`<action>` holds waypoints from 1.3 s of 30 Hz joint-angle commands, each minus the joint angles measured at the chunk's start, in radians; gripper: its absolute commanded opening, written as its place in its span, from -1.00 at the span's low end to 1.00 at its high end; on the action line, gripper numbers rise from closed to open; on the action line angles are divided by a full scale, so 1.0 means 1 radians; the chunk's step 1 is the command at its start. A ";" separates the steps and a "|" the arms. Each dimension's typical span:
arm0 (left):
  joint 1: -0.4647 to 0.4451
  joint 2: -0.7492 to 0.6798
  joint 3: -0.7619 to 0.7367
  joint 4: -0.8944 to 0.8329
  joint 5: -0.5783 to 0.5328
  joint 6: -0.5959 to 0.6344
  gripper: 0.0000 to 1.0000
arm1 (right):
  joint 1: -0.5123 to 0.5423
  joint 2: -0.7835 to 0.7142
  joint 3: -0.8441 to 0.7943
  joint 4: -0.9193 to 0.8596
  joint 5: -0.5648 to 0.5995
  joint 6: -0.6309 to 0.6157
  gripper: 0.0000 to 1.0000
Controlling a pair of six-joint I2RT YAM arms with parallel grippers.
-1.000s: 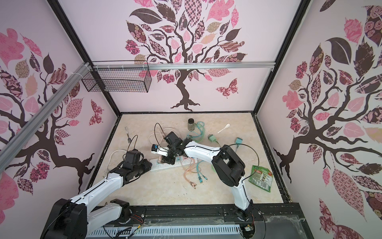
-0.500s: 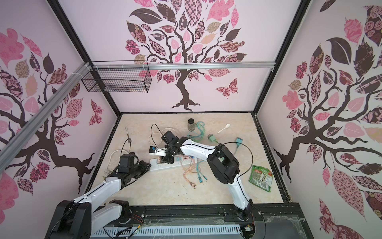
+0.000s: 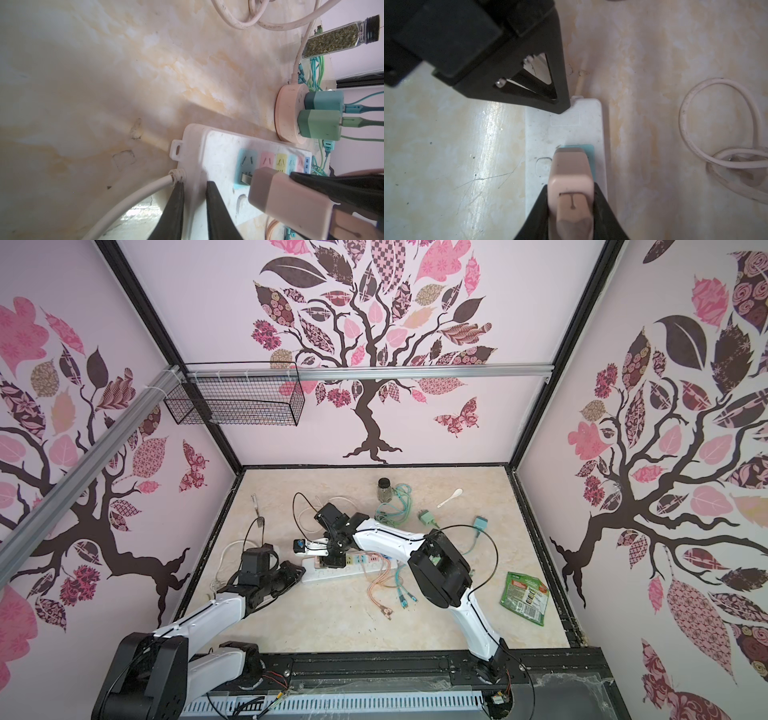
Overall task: Insert the plug
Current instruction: 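Lower the pink cube onto the teal socket of the white power strip, then push the pink cube's prongs into the socket and open the right gripper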
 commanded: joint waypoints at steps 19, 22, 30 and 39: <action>-0.005 0.033 -0.009 0.006 -0.004 0.012 -0.66 | 0.027 0.151 0.108 -0.151 0.108 -0.060 -0.47; -0.005 0.035 -0.011 0.009 -0.004 0.010 -0.67 | 0.027 0.161 0.108 -0.153 0.111 -0.060 -0.47; -0.006 0.028 -0.016 0.010 -0.007 0.008 -0.67 | 0.028 0.192 0.111 -0.175 0.148 -0.067 -0.47; -0.006 0.014 -0.017 0.003 -0.016 0.005 -0.68 | 0.028 0.237 0.126 -0.202 0.171 -0.066 -0.47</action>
